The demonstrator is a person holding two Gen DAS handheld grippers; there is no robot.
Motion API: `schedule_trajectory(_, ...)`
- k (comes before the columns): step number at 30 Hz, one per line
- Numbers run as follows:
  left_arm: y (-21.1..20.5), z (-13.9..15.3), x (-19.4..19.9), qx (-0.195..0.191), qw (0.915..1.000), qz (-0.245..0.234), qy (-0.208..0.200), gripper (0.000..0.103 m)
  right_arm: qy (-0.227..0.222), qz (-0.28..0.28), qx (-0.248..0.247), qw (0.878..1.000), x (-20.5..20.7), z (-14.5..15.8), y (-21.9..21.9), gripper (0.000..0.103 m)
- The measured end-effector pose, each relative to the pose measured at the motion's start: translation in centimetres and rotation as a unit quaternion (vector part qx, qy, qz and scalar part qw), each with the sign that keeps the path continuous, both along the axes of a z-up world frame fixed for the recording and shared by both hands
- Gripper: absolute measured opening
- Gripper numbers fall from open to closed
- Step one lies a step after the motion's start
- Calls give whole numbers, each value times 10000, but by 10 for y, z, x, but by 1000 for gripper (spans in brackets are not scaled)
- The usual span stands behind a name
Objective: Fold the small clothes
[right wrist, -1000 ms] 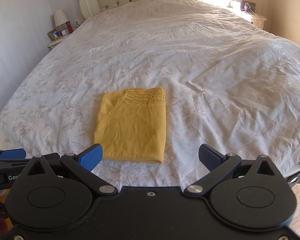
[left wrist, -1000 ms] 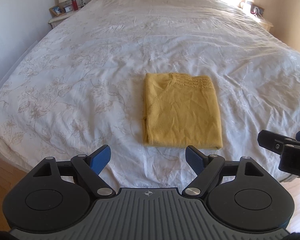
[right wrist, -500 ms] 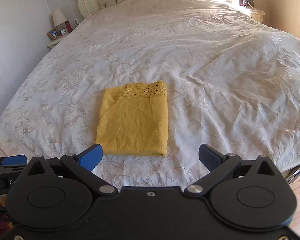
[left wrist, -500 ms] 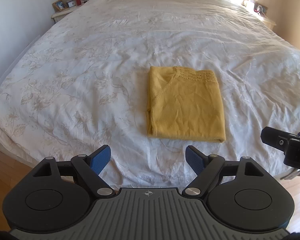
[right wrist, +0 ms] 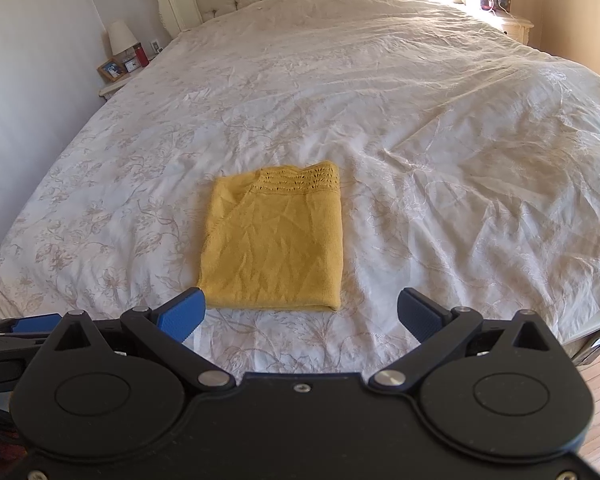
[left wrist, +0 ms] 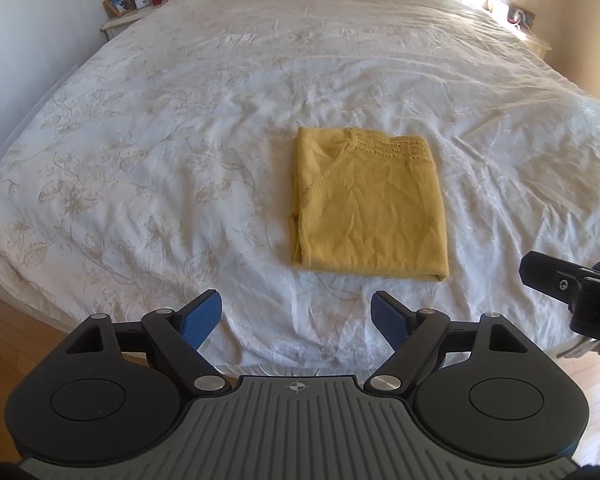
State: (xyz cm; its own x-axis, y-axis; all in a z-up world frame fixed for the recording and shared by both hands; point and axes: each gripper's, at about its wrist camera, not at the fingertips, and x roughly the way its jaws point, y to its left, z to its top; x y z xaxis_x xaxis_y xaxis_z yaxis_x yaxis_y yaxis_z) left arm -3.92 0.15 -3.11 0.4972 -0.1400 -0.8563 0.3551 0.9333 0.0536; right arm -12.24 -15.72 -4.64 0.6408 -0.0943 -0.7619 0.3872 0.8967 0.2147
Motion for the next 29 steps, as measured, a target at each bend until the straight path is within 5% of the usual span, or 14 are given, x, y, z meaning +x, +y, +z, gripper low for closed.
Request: schedule_trajectory(29,-8,-4,14,42,10000,-57,54,82,35,55,93,9999,16,-5,-1,102)
